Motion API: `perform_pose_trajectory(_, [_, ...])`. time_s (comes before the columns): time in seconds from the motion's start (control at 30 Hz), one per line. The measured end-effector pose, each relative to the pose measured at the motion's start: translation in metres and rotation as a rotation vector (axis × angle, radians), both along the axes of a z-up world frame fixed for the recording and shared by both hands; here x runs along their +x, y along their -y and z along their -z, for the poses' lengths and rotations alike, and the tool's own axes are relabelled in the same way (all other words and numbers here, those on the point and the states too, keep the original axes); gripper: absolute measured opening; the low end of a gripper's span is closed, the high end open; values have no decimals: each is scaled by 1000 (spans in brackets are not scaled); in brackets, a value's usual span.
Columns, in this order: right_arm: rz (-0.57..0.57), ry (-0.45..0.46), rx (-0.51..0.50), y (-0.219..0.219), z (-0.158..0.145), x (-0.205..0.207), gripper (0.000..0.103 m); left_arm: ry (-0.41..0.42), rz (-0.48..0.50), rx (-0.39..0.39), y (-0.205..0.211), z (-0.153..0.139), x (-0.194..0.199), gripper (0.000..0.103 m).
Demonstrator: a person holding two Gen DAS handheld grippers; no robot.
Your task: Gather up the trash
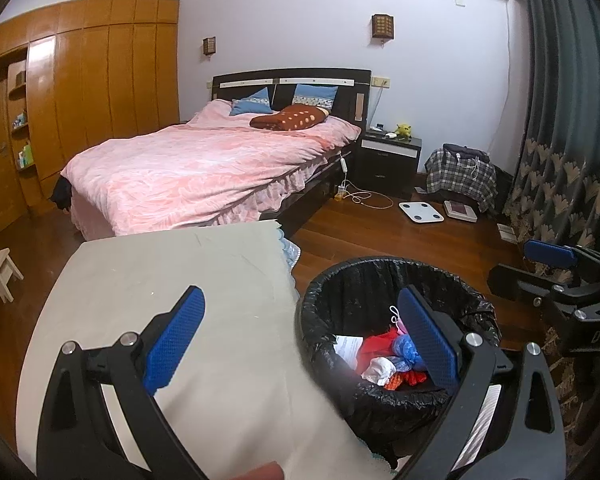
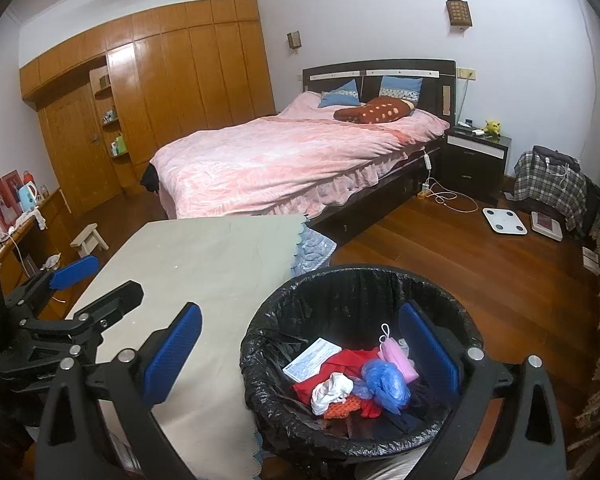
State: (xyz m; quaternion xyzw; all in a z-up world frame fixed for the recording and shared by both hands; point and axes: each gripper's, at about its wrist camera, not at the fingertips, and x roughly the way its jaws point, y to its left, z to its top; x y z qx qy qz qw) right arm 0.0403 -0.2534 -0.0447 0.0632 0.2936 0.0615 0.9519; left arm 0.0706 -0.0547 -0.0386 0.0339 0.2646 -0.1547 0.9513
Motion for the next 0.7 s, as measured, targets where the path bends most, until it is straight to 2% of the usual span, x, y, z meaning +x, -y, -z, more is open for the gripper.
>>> perform_pose_trajectory(0.7, [-1, 1, -1, -2, 1, 0, 97, 5, -9, 2, 0, -2, 0, 95])
